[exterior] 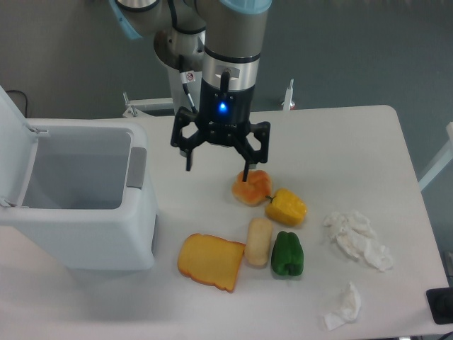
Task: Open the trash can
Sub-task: 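Raise the gripper away from the opened trash can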
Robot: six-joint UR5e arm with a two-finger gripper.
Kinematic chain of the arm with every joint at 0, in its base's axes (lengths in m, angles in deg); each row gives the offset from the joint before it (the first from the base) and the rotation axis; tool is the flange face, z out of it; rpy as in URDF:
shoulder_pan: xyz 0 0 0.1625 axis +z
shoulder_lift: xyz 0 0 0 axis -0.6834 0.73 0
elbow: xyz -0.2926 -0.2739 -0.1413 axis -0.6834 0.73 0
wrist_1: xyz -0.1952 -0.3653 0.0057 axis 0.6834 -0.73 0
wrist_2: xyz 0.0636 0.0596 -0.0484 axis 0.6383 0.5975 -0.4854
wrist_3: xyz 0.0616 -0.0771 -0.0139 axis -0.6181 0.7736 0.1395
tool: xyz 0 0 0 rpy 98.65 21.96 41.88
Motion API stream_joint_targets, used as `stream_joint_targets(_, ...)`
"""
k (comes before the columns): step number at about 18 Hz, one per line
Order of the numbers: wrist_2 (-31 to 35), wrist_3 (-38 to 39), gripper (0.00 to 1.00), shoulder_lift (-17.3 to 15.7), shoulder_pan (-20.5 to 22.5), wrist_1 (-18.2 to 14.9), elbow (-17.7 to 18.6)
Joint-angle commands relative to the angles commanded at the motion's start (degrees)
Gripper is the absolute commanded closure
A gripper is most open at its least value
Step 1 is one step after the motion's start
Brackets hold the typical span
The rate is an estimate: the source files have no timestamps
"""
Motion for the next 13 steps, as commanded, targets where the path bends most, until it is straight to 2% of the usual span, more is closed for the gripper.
stream_joint_targets(5, 8.5, -9.6, 0.00, 0.3, 0.6, 0.0, -0.1)
stream_joint_targets(7, 10.0, -13.5, 0.00, 0.3, 0.6, -0.1, 0.2)
stream_joint_targets(13, 10.0, -14.0, 0.00, 0.3, 0.7, 0.0, 0.4)
